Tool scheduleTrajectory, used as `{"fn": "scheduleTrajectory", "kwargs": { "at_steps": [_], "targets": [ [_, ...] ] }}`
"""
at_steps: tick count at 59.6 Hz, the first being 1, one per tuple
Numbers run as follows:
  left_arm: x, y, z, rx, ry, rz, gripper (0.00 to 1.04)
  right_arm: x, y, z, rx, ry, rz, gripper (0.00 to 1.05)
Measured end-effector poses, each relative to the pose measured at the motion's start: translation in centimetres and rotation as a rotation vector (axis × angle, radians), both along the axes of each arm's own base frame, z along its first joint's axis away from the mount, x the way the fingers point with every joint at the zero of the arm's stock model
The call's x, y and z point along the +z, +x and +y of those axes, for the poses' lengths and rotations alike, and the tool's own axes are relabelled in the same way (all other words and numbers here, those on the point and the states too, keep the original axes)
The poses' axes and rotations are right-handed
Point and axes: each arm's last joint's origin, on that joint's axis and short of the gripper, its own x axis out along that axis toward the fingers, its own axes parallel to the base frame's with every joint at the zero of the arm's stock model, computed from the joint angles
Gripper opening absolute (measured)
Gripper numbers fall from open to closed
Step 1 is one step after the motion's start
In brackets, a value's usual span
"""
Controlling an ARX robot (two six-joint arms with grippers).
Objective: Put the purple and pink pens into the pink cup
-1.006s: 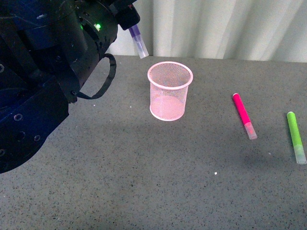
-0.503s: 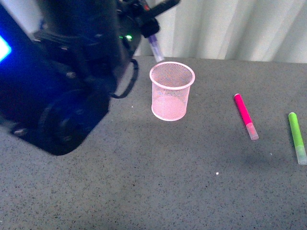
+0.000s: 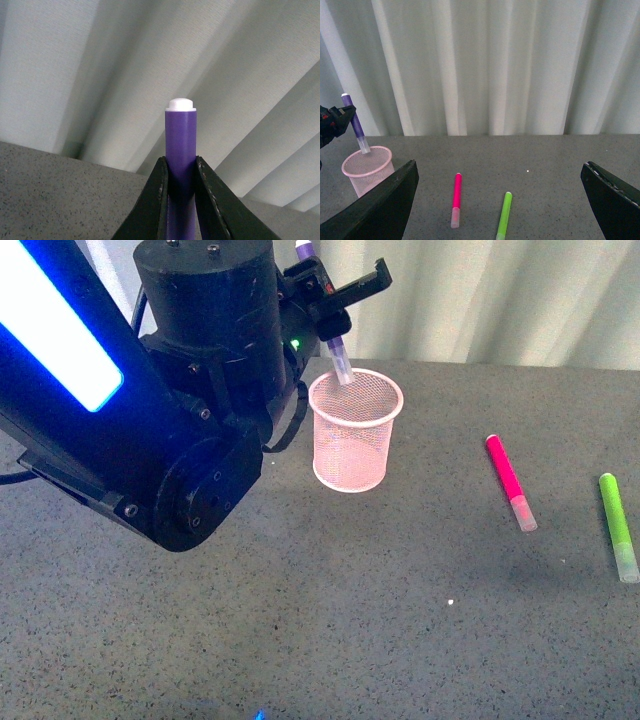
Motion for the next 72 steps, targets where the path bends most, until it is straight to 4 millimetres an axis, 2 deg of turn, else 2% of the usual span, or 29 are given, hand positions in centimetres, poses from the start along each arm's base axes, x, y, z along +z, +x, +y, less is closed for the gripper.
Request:
{"fn": "scheduleTrajectory", "kwargs": {
  "at_steps": [11,37,50,51,66,72],
  "targets": [
    [-0.8,-0.8,0.0,-0.008,0.005,0.017,0.12,0.0,0.0,0.0,0.000,0.000,0.000,0.98],
    [-1.2,-1.6,-0.7,-0.020,0.008,0.030,0.12,0.0,0.0,0.0,0.000,0.000,0.000,0.98],
    [-1.3,-2.1,-1.4,-0.042,-0.001,0.040,0.50,0.0,0.0,0.0,0.000,0.000,0.000,0.98],
    [-1.3,-2.2,-1.4,-0.043,-0.001,0.041,0.56,0.0,0.0,0.0,0.000,0.000,0.000,0.98],
    [-1.5,-2.1,-1.1,-0.035,0.002,0.046,0.98,0.0,0.0,0.0,0.000,0.000,0.000,0.98],
    [-1.5,-2.0,-0.8,-0.024,0.006,0.056,0.98,0.0,0.0,0.0,0.000,0.000,0.000,0.98]
  ]
}}
